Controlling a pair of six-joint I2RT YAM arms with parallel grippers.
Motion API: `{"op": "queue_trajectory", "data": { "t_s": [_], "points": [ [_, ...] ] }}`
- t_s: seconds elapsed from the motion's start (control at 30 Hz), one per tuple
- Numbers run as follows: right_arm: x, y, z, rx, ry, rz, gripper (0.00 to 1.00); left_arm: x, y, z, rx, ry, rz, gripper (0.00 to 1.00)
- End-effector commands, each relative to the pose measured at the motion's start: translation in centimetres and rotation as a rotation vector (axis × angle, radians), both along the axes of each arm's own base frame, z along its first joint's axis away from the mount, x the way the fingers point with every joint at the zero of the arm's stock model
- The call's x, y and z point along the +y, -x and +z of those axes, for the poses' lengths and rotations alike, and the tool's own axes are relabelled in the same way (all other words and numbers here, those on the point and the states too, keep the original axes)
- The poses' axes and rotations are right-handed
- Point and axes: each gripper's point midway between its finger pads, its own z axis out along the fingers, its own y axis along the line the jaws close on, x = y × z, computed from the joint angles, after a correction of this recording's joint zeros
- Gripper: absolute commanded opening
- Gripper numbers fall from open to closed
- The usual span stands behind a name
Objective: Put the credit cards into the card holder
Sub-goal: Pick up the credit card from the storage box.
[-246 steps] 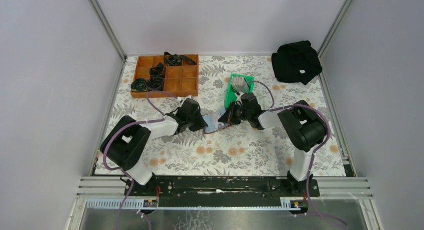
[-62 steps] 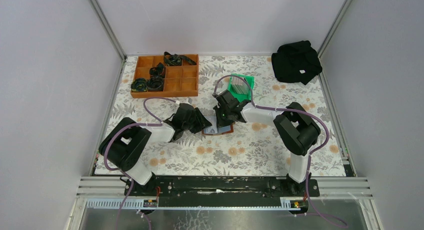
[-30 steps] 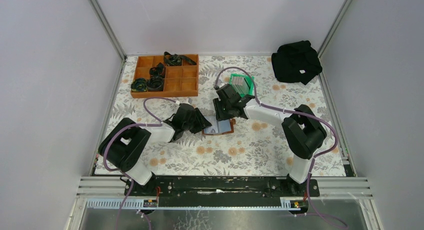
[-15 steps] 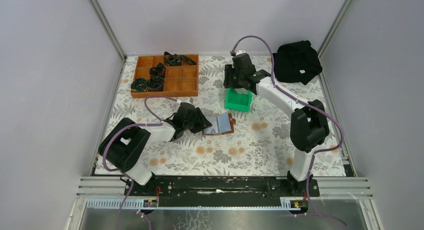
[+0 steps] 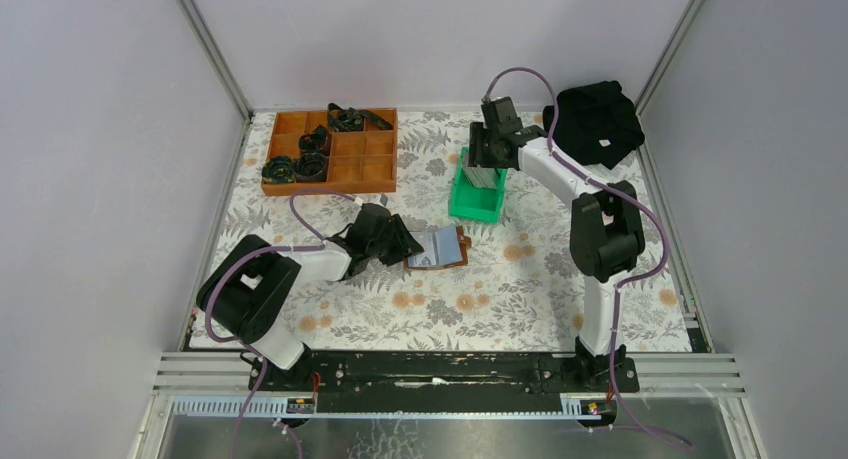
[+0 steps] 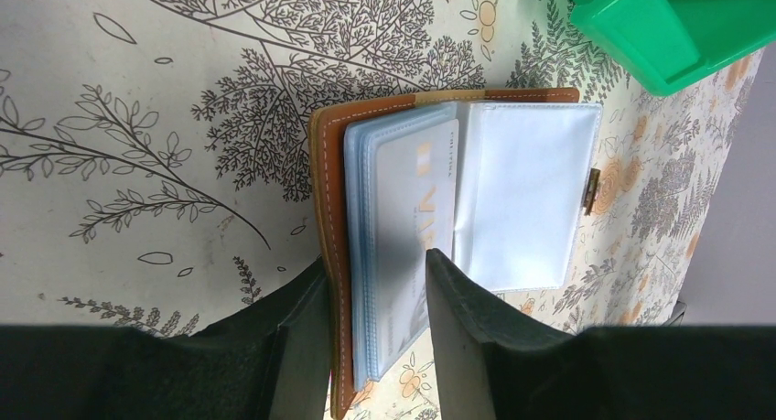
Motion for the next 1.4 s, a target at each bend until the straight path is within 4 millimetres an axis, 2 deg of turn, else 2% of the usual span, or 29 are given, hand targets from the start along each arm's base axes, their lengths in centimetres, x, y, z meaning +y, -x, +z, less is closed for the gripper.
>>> {"op": "queue_trajectory", "data": {
  "t_s": [0.0,0.13,0.67,0.8,1.07,1.37],
  "points": [
    [-0.5,-1.7,2.7,-0.064,-0.019,-0.016,0.55,4.2,4.6,-5.5,0.195,-0.212,-0.005,0.47],
    [-1.1,-1.9,2.6,-0.065,-0.019,-0.025,0.55,4.2,4.7,-5.7,0.2,-0.214,-0.005,0.47],
    [-2.3,-3.3,0.2,-0.016,-0.033,-0.049,0.53,4.5,4.9,-5.8,0.205,-0.217,0.003,0.5],
    [-2.3,-3.5,0.1,-0.007,-0.05,-0.048,0.48,4.5,4.8,-5.8,0.202,-0.221,0.007,0.5],
    [-1.7,-3.3,0.4,-0.005,-0.091,-0.034,0.24,4.7,4.8,-5.8,0.197,-0.225,0.014,0.52],
    [-1.5,-2.8,1.2,-0.015,-0.117,-0.035,0.2,4.7,4.9,-5.9,0.197,-0.223,0.016,0.52]
  ]
}}
